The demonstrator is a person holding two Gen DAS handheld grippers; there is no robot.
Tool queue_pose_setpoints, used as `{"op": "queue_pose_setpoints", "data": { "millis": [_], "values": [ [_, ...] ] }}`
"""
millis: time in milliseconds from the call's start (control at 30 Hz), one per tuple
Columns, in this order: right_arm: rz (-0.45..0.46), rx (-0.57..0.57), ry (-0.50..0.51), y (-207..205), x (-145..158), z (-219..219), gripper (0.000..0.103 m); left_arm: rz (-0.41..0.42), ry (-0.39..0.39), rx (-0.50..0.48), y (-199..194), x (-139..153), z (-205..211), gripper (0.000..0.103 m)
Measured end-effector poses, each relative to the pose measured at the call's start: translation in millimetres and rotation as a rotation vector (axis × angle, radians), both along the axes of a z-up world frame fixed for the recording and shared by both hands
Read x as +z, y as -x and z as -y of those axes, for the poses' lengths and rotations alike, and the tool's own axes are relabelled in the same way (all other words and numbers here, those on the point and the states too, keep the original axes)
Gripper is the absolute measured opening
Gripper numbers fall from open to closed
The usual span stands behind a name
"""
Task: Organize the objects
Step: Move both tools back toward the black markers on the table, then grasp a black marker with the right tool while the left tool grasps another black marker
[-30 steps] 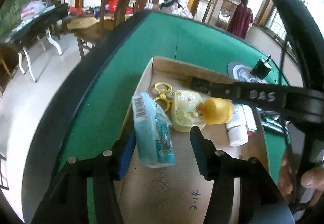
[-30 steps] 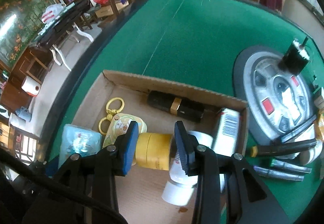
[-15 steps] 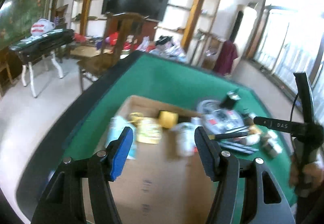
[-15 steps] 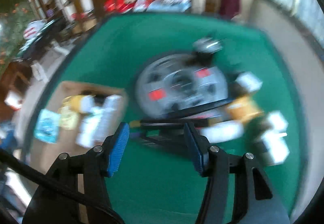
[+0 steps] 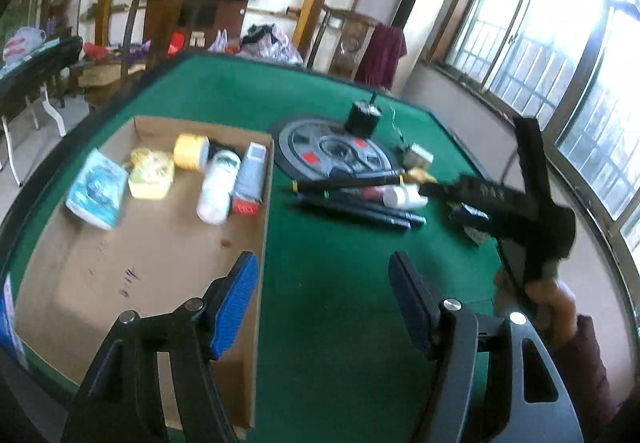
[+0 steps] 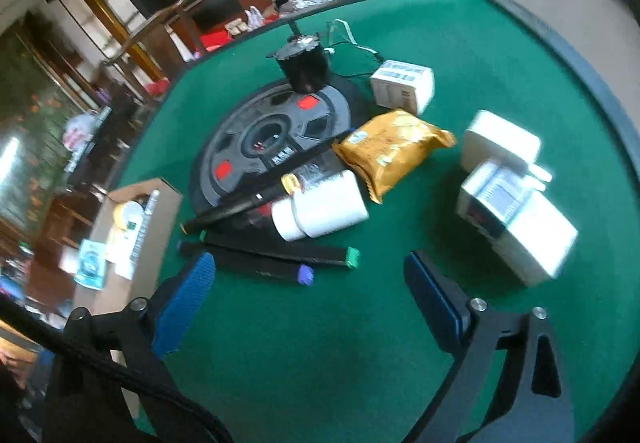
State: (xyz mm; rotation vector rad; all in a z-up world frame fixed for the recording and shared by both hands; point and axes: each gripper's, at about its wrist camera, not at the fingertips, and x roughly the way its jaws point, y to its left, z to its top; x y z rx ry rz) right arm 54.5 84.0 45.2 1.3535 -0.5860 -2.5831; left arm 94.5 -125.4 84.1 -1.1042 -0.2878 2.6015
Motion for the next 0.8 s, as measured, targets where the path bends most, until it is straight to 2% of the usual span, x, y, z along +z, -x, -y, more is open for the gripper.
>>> {"op": "queue_pose_setpoints", "data": {
  "millis": [167,267,400,433,500,633,700,733,767,800],
  "values": [
    [0.044,0.056,0.073,25.3,-20.9,13.3,0.096,-0.003,0.040,0.009,-9.1,4.1,-11.4,0.062],
    [0.083,0.138,0.149,21.8,-31.1,23.2,0.096,-0.006,0.048,0.014,-10.5,2.5,-13.6,0.062],
    [0.136,0.304,0.274,0.9,-35.3,42.2,0.096,0.021,0.041,0.010,-2.8,-6.2,-14.3,0.062],
    [0.136,0.318,0.269,-3.8,-34.5,44.6,0.096,0.029,0.038,0.010,-1.3,-8.6,-14.5,0.062],
    [0.108,0.279,0.188,-10.5,-28.4,44.9,0.096,0.044,0.035,0.007,0.6,-13.3,-15.7,0.062],
    [0.071,0.184,-0.059,-6.8,-19.3,55.7,0.095,0.067,0.028,-0.008,-0.1,-18.6,-18.3,0.062],
    [0.066,0.164,-0.156,-2.0,-17.9,66.7,0.081,0.064,0.040,-0.012,-1.8,-18.8,-20.1,0.062],
    [0.067,0.162,-0.195,2.5,-18.2,72.3,0.058,0.063,0.043,-0.015,-2.6,-18.5,-20.5,0.062],
    [0.075,0.175,-0.211,6.6,-19.8,77.9,0.043,0.062,0.044,-0.016,-2.8,-17.9,-20.4,0.062],
    [0.080,0.191,-0.207,10.1,-21.4,82.6,0.041,0.060,0.047,-0.017,-3.0,-17.5,-20.1,0.062]
  ]
}}
